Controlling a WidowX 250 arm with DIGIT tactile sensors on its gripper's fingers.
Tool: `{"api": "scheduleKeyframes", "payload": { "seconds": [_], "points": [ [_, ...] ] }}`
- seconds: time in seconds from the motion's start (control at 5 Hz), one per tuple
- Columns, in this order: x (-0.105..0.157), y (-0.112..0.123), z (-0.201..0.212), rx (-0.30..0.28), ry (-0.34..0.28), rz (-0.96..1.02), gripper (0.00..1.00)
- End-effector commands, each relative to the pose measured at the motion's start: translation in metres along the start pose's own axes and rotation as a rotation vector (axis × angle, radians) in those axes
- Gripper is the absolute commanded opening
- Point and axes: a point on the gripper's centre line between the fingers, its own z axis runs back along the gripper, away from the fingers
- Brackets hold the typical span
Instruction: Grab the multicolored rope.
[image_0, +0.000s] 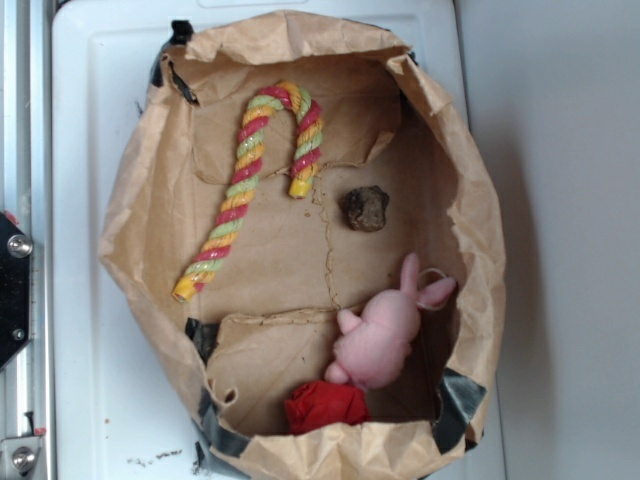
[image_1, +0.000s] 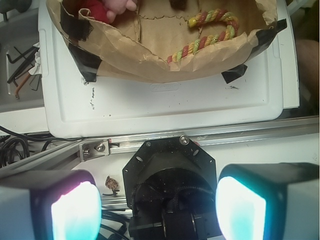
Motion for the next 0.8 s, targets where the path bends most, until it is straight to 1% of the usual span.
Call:
{"api": "scheduleKeyframes", "payload": {
  "seconds": [0.0,0.2,0.6],
  "points": [
    [0.0,0.0,0.0,0.0,0.0,0.0,1.0],
    [0.028,-0.007,-0.006,0.016,-0.013,0.031,1.0],
    [0.06,-0.004,-0.019,0.025,-0.008,0.073,1.0]
  ]
}}
